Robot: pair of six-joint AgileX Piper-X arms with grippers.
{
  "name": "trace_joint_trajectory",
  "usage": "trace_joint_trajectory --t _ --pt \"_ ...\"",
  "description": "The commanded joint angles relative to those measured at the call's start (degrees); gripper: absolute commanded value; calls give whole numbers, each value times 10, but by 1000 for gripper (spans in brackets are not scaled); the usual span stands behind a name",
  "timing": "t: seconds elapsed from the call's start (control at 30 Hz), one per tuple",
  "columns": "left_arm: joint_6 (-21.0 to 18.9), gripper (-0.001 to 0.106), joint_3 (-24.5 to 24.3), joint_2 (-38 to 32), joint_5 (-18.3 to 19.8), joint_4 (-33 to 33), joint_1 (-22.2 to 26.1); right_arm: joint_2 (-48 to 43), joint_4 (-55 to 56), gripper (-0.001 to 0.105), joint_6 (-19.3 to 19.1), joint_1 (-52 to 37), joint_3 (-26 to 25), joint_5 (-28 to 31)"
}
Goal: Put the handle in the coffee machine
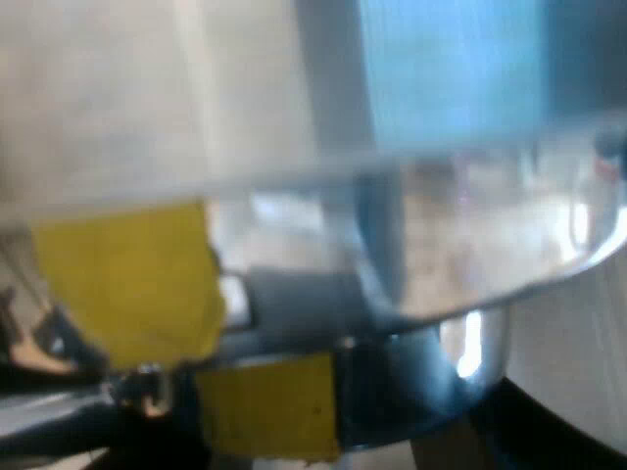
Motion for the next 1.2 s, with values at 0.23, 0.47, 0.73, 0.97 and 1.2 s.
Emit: trace_joint_trajectory --t 0.23,0.47,0.73,0.97,1.2 --pt "36 52 40 -12 -43 -8 14 -7 -29 39 -8 -6 -12 -4" --pt "36 52 62 -12 -43 -13 80 -7 -29 39 -8 -6 -12 -4" --pt "44 52 62 -12 -27 -14 177 -7 -29 39 -8 -6 -12 -4" --pt "58 52 60 -12 -17 -19 220 -7 -29 39 -8 -6 -12 -4" --pt "21 52 18 -12 63 -35 239 -7 -30 39 -8 -6 -12 -4"
